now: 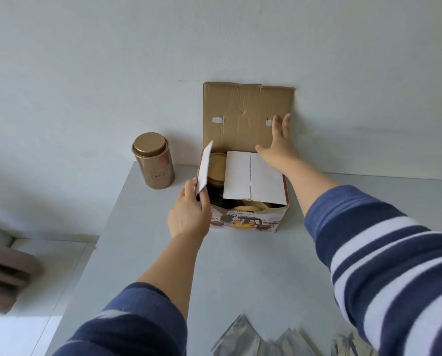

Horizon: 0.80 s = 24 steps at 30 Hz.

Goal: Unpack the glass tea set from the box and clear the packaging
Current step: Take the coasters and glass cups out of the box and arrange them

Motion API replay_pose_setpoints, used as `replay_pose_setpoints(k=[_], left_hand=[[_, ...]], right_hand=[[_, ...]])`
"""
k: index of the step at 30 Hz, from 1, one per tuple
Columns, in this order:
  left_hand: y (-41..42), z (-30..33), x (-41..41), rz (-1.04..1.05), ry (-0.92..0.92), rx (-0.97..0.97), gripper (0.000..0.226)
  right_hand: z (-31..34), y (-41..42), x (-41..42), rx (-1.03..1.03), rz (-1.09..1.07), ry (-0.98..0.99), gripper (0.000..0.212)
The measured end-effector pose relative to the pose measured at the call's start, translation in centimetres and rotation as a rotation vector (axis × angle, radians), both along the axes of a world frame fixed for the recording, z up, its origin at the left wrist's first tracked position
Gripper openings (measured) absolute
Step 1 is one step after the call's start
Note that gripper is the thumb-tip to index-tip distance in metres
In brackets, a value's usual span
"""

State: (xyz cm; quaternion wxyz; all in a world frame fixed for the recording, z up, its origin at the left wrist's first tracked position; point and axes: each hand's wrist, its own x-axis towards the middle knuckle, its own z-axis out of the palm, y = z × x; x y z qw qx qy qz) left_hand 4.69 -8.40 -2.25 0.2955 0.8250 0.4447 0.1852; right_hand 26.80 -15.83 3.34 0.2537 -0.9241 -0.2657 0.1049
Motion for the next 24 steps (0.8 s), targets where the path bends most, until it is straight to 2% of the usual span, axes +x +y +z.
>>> replay_pose_setpoints(k=[2,4,6,8,9,11,13,15,18,20,22,24], left_hand=[[0.1,0.1,0.1,0.055,-0.030,-0.051,0.028],[0.2,0.3,-0.2,0.121,-0.076,-0.095,0.025],[0.4,0.6,-0.5,0.173,-0.144,-0.143,0.039],[0.5,0.9,-0.8,0.197,-0.242,-0.185,0.056],[0.5,0.7,-0.8,0.192,-0.279,-0.191,0.058],[0.6,0.2,-0.8,0.152,-0.256,-0.148,0.046],[0.8,0.1,-0.7,0.134,-0.115,-0.054,0.034],[0.9,0.2,-0.6,0.136,0.042,0.041,0.036],[1.2,0.5,-0.4,0.098,0.114,0.019,0.037],[1.4,0.4,0.0,0.093,0.071,-0.051,0.037],[1.4,0.3,0.3,0.110,0.043,-0.079,0.037],[1.3,0.4,0.5,0.112,0.067,-0.048,0.037]], right_hand=[[0.0,-0.8,-1.4,-0.049,0.034,0.000,0.094],[-0.3,-2.0,-3.5,-0.082,0.103,0.117,0.106],[-1.0,-3.2,-5.7,-0.147,0.189,0.181,0.118],[-2.1,-4.3,-7.2,-0.216,0.260,0.102,0.120],[-2.7,-4.8,-7.6,-0.203,0.271,0.030,0.117],[-3.1,-5.6,-8.2,-0.032,0.242,-0.091,0.100],[-3.2,-6.3,-8.5,0.186,0.198,-0.158,0.074],[-2.9,-7.0,-8.6,0.293,0.171,-0.216,0.055],[-2.2,-8.0,-8.7,0.532,-0.009,-0.179,0.036],[-2.4,-8.5,-8.4,0.690,-0.265,-0.096,0.028],[-3.3,-9.1,-8.0,0.865,-0.526,0.094,0.022],[-4.1,-9.7,-7.4,1.032,-0.731,0.394,0.019]])
